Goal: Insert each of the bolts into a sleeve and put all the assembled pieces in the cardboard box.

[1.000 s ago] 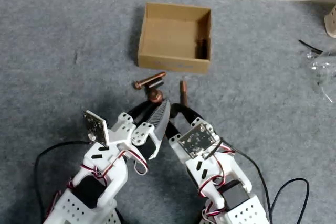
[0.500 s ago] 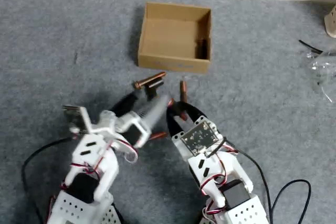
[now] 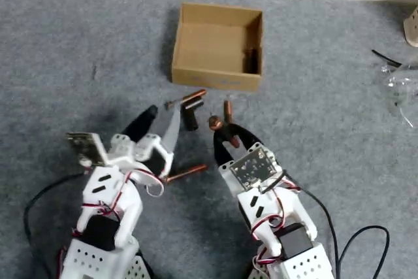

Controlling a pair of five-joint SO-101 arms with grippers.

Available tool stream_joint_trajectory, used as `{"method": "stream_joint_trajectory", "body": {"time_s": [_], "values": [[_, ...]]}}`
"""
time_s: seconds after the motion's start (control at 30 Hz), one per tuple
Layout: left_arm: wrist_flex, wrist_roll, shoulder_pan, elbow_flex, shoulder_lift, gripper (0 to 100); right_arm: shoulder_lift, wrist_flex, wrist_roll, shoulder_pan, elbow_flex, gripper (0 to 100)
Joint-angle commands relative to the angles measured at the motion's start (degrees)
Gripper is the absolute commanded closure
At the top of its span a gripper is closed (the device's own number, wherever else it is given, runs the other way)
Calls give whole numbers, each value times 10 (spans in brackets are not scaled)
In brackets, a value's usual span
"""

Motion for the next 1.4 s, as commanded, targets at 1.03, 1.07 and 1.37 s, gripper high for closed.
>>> {"method": "stream_joint_trajectory", "body": {"time_s": [1.03,1.07,1.37], "values": [[159,-374,-46,-18,-7,993,-7,-23,-25,89,64,994],[159,-374,-46,-18,-7,993,-7,-23,-25,89,64,994],[101,-375,-49,15,-3,993,-9,-22,-26,86,63,994]]}}
